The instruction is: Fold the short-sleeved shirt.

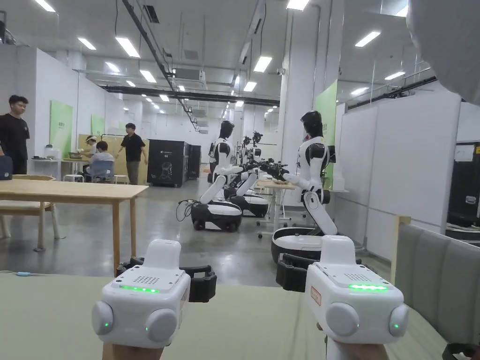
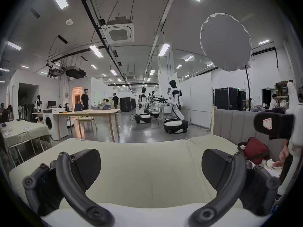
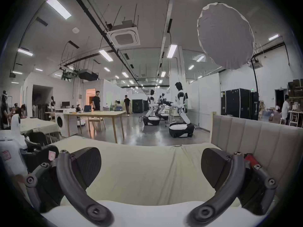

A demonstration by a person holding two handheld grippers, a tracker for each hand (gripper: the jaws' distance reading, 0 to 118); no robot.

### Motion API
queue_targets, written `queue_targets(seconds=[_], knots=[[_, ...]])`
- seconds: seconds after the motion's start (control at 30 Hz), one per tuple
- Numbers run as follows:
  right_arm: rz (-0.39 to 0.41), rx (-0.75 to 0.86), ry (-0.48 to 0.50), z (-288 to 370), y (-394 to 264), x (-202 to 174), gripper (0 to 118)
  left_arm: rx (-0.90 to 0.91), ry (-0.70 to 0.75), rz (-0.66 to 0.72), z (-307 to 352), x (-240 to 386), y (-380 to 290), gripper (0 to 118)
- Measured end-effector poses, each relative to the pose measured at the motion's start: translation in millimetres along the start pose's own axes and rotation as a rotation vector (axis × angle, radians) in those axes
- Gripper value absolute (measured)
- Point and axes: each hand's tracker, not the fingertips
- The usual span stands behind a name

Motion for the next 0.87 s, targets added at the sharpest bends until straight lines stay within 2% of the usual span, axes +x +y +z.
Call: queue_targets(seconds=[0.1, 0.23, 0.37, 0.47, 0.63, 0.7, 0.8, 0.87], knots=[[-0.018, 0.009, -0.043, 9.7, 3.5, -1.9, 118, 0.004, 0.011, -0.019, -0.2, -4.4, 4.3, 118], [-0.069, -0.103, -0.109, 7.3, 8.1, 0.7, 118, -0.013, 0.000, -0.004, -0.1, -9.9, 5.8, 118], [0.019, -0.053, -0.220, 8.3, 2.8, -5.1, 118, -0.018, 0.012, 0.000, 0.4, -11.7, 2.3, 118], [0.012, -0.079, -0.178, 7.9, 2.5, -5.4, 118, -0.033, 0.021, 0.012, 0.0, -13.6, -1.1, 118], [-0.097, -0.065, -0.055, 14.7, 4.0, -0.6, 118, -0.043, 0.033, 0.011, -1.2, -15.4, -2.4, 118], [-0.049, -0.022, -0.014, 16.6, 3.3, -2.7, 118, -0.046, 0.037, 0.003, -1.6, -14.8, -3.1, 118], [0.040, 0.022, -0.038, 16.8, 0.8, -9.9, 118, -0.050, 0.039, 0.005, -1.6, -12.8, -5.1, 118], [0.044, 0.011, -0.039, 15.1, -1.1, -12.0, 118, -0.046, 0.043, -0.004, -1.3, -11.6, -5.2, 118]])
